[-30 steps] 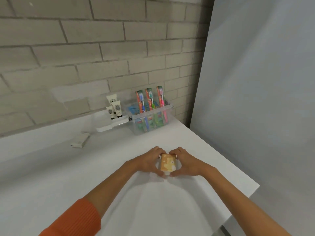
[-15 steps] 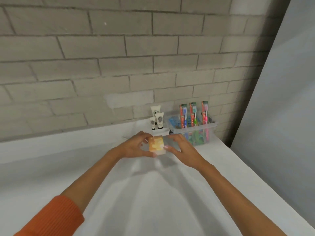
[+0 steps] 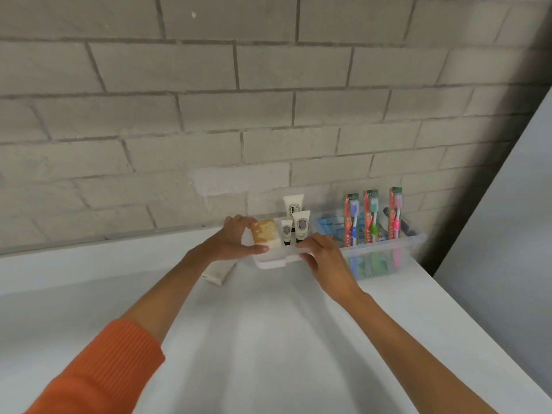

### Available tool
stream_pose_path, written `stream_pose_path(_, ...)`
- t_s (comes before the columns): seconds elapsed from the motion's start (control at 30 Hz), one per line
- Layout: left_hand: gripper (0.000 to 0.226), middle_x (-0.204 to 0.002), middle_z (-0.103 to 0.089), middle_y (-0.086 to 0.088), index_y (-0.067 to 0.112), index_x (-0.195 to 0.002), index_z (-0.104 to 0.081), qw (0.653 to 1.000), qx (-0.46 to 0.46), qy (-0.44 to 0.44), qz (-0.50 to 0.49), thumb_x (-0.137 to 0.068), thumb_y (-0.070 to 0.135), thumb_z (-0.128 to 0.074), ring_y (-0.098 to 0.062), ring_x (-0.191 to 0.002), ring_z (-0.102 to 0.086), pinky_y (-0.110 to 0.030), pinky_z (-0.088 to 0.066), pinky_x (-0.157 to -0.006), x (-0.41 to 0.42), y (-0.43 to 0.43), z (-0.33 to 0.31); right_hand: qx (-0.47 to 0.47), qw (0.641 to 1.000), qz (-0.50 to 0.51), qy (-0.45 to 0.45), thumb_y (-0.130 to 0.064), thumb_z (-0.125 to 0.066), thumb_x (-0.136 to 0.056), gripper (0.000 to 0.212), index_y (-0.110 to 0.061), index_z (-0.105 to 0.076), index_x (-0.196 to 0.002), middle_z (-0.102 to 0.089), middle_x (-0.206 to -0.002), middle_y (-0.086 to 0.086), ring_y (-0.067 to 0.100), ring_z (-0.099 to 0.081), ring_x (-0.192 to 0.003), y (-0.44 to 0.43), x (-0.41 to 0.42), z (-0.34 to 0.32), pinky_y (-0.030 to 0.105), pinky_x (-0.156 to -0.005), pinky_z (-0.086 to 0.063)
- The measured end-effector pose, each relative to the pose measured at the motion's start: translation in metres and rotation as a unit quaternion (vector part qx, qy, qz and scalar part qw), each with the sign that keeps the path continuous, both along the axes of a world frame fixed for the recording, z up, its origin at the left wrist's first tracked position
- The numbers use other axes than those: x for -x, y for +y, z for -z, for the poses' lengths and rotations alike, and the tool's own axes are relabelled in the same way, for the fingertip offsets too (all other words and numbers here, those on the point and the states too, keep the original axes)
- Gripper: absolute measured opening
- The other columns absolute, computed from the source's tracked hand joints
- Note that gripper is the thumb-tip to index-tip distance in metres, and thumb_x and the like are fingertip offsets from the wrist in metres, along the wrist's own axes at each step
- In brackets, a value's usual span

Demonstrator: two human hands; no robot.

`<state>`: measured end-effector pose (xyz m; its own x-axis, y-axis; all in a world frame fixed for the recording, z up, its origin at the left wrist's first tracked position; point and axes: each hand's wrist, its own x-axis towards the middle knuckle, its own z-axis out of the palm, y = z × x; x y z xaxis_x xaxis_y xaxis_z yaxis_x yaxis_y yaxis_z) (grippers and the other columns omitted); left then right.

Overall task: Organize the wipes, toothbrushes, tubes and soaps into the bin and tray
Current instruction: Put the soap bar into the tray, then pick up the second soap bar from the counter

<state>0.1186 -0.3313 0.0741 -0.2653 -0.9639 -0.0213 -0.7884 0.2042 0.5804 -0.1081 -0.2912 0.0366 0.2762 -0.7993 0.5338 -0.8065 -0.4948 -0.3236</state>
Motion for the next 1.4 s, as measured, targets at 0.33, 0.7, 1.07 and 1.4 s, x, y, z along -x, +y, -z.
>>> stream_pose_path(0.33,0.073,-0.134,-0.026,-0.002,0.024,-0.135,-0.038,0.994,0.003,-0.11,0.012,-0.074,0.052,-0.068,-0.024,-0.127,-0.021,-0.041,-0.03,-0.109,0.009,-0.016,0.011,0.008,1.0,-0.026,-0.005,-0.002,-0.07,-0.077,0.009,-0.004,-0.071,-0.086,-0.069,-0.088,0.013,0.033,-0.061,-0.078,-0.013,0.001,0.008,0.04,-0.068,-0.049)
stream_pose_path(0.7,0.074,-0.135,-0.027,-0.004,0.022,-0.14,-0.035,0.998,0.035,-0.042,-0.04,-0.078,0.05,-0.065,-0.025,-0.128,-0.023,-0.042,-0.026,-0.111,0.002,-0.002,0.013,0.014,1.0,-0.004,-0.011,-0.008,-0.07,-0.079,0.015,-0.009,-0.068,-0.094,-0.067,-0.096,0.009,0.031,-0.061,-0.086,-0.005,-0.003,0.012,0.038,-0.076,-0.045)
stream_pose_path(1.07,0.059,-0.125,-0.044,-0.013,0.011,-0.13,-0.044,0.971,0.066,-0.023,-0.23,-0.082,0.039,-0.064,-0.029,-0.119,-0.039,-0.041,-0.037,-0.098,-0.049,0.044,0.082,-0.009,0.995,-0.098,-0.002,-0.02,-0.05,-0.088,0.012,-0.022,-0.062,-0.091,-0.064,-0.089,-0.006,0.007,-0.047,-0.086,0.046,-0.052,0.053,0.018,-0.075,-0.029)
stream_pose_path(1.4,0.055,-0.125,-0.043,-0.014,0.009,-0.126,-0.042,0.958,0.083,-0.132,-0.24,-0.085,0.04,-0.06,-0.031,-0.117,-0.04,-0.039,-0.037,-0.095,-0.032,0.034,0.107,-0.112,0.983,-0.133,0.054,-0.032,-0.035,-0.092,0.03,-0.022,-0.062,-0.099,-0.064,-0.1,-0.008,0.013,-0.056,-0.09,0.047,-0.054,0.09,0.015,-0.077,-0.025)
